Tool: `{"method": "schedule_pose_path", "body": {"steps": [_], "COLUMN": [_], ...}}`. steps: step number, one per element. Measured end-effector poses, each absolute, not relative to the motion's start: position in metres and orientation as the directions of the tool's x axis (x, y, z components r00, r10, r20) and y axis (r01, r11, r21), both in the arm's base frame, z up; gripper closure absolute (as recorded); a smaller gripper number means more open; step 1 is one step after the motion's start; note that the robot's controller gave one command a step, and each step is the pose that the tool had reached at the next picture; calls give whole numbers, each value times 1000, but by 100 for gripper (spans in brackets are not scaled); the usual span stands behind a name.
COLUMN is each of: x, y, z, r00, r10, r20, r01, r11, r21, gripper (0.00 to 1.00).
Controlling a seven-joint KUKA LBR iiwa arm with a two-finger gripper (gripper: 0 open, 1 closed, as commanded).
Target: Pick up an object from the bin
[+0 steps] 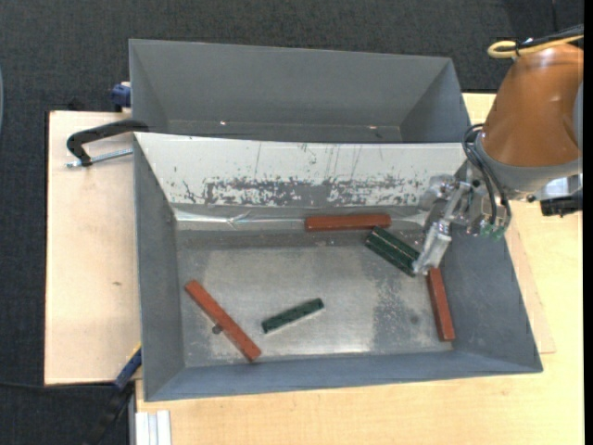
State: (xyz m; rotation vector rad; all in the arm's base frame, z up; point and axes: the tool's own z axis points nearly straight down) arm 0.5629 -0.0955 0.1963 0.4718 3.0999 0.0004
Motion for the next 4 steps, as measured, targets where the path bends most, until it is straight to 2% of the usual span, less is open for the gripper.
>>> {"method": "schedule_pose_path", "body": {"steps": [1,2,3,4], "x": [563,573,570,584], "y": [-96,-89,-91,-108], "z": [196,163,115,84], "r00": [-955,-934,-952,-982], "r10": [297,357,307,191], "r20": [-6,-9,-3,-5], "r01": [297,357,307,191], "r11": [955,934,952,982], "r21": [1,3,2,1], "gripper": [0,0,0,0]}}
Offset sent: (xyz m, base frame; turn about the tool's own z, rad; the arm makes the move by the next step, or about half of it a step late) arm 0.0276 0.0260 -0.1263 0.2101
